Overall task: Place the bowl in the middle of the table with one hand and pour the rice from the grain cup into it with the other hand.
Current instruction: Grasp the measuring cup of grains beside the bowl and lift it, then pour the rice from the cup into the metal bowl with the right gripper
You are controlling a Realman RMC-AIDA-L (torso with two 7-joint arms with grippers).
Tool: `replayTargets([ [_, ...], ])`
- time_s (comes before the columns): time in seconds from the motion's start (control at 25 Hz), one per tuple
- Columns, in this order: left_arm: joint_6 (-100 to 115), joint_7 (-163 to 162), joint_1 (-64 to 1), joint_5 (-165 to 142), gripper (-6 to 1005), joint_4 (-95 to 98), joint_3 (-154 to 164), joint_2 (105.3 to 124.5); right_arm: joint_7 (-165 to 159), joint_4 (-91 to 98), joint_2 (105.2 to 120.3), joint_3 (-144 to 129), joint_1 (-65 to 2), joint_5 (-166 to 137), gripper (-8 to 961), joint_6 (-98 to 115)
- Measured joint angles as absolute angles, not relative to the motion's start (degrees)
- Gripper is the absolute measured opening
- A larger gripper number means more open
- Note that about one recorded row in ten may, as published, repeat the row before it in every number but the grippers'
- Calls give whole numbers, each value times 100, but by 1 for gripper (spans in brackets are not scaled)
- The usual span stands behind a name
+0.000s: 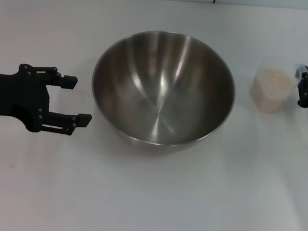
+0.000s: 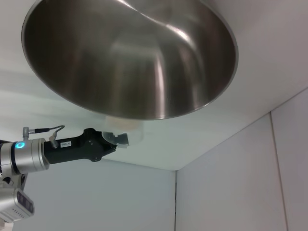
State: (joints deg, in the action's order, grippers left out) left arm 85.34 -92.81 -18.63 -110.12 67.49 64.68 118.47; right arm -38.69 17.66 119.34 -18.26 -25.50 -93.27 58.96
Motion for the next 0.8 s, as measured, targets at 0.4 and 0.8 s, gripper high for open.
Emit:
replayTargets([
  [0.4, 8532, -9292, -1881, -11012, 844, 6767, 6507, 11847, -2871, 1660, 11945, -1833, -2204, -7947, 11, 8279],
  [0.8, 8519, -9300, -1977, -11026, 844, 6739, 6622, 11841, 1191, 231, 11965, -2317, -3297, -7742, 12, 8947],
])
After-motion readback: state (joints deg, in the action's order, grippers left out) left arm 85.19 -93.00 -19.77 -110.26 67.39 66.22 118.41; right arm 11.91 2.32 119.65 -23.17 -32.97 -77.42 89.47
